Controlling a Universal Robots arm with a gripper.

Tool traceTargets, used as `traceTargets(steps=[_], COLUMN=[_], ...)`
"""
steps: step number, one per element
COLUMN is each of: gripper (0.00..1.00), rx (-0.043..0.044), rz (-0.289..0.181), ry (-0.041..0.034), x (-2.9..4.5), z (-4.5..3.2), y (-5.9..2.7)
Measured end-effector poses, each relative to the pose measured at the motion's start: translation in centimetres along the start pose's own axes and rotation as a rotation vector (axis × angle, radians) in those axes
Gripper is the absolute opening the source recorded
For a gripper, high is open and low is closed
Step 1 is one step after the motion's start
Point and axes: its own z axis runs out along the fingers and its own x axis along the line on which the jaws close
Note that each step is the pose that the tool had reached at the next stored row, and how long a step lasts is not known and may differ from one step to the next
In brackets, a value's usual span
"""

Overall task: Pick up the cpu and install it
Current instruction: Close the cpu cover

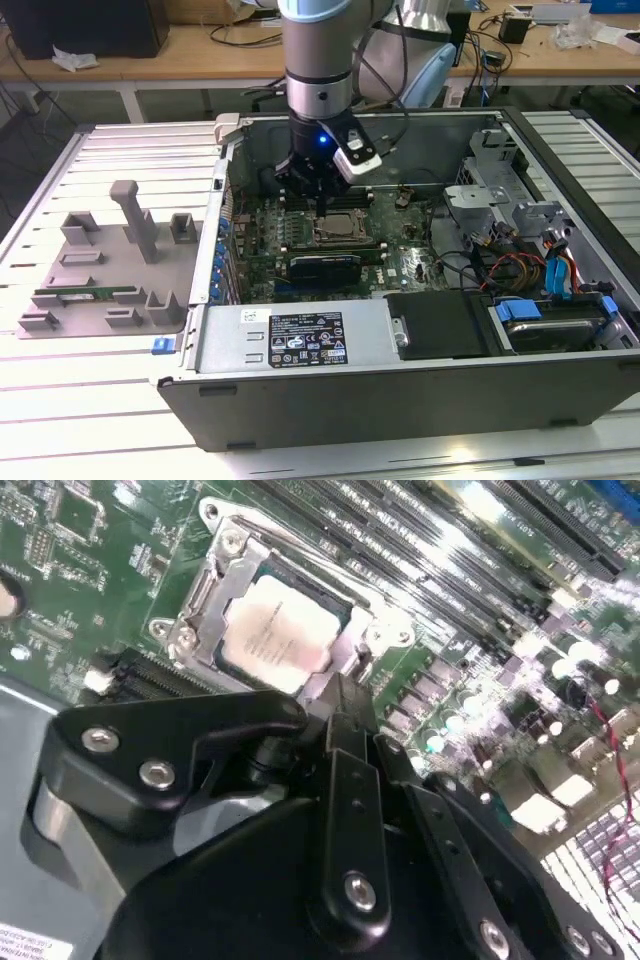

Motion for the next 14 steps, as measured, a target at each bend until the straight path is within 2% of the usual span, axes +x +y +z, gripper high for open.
traceTargets(steps=[7, 10, 14], gripper=[0.11, 0.11, 0.11], rx=[-0.0003, -0.0003, -0.0002], rz=[0.0, 0.0, 0.0], ry=[-0.0002, -0.0003, -0.0002], x=[-2.69, -2.78, -2.8], z=[0.07, -0.02, -0.89], y=[-0.11, -0.11, -0.09])
